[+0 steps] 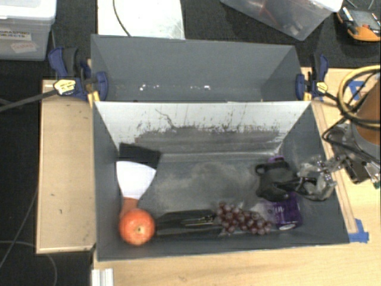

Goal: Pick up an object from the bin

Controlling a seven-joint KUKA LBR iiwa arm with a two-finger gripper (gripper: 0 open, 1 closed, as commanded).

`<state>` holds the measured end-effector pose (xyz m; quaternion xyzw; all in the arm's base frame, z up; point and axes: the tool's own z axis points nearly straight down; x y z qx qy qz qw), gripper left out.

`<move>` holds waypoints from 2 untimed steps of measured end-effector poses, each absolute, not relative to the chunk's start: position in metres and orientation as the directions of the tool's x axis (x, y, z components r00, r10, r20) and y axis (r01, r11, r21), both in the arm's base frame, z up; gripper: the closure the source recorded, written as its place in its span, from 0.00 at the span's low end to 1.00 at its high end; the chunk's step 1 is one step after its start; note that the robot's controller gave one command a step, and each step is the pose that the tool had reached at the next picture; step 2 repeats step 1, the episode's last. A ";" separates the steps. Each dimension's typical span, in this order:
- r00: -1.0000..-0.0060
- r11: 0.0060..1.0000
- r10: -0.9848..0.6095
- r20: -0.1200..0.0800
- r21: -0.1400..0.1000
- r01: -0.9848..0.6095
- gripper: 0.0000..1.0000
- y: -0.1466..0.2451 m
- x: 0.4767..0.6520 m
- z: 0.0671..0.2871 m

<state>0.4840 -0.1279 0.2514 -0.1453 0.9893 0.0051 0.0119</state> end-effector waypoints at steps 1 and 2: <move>-0.922 0.922 -0.386 -0.025 0.005 -0.386 1.00 -0.131 0.508 0.245; -0.922 0.922 -0.386 -0.025 0.005 -0.386 1.00 -0.131 0.508 0.245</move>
Offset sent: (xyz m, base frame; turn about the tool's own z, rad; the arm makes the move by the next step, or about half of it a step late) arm 0.0079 0.0143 -0.0312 0.0592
